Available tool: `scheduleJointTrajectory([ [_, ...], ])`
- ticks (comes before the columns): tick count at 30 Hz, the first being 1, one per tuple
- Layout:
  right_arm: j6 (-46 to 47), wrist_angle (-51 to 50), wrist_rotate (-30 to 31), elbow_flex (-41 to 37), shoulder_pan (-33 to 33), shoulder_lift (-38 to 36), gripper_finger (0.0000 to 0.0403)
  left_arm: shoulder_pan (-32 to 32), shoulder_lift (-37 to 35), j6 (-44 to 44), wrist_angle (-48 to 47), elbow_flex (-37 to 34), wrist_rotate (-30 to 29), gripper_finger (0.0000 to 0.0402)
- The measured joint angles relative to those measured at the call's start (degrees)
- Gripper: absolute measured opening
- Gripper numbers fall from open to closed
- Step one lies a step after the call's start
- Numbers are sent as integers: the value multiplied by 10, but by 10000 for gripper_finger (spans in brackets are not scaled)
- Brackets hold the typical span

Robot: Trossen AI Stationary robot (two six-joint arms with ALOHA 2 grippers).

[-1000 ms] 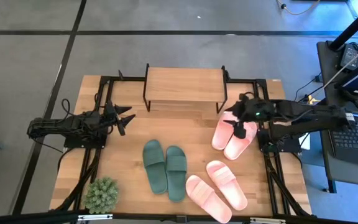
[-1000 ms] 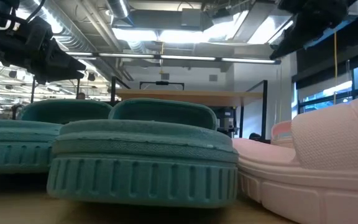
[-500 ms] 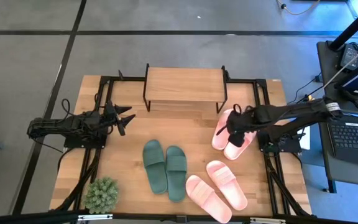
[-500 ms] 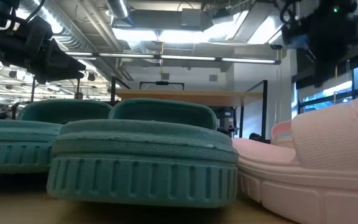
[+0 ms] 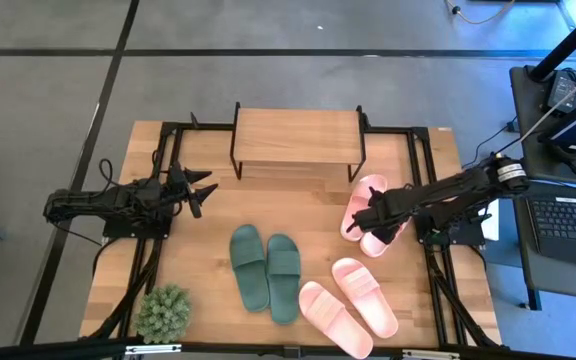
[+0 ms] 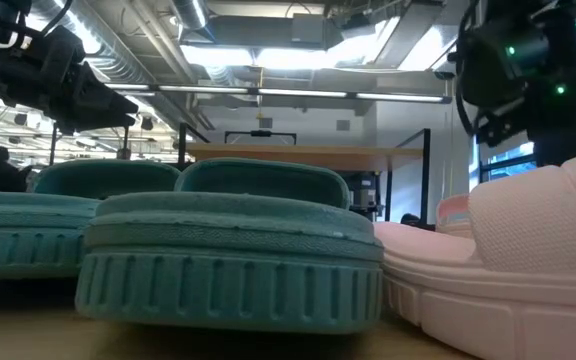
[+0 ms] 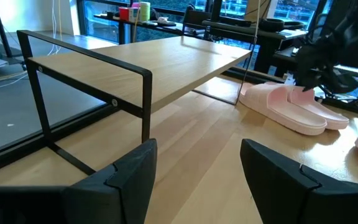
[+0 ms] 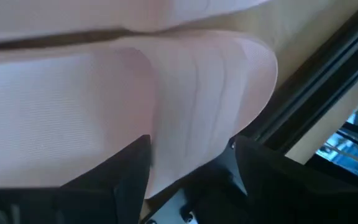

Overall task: Pick and place slides into the shelf
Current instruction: Put the pink slide on the shelf

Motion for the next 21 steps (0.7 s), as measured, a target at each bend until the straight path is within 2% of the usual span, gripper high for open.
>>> scheduleJointTrajectory([
  [6, 5, 46, 3, -22, 2, 11, 234, 0, 0, 0, 0, 0, 0, 225],
  [12, 7, 51, 64, -23, 2, 22, 234, 0, 0, 0, 0, 0, 0, 224],
  [21, 7, 51, 66, -23, 2, 40, 234, 0, 0, 0, 0, 0, 0, 224],
])
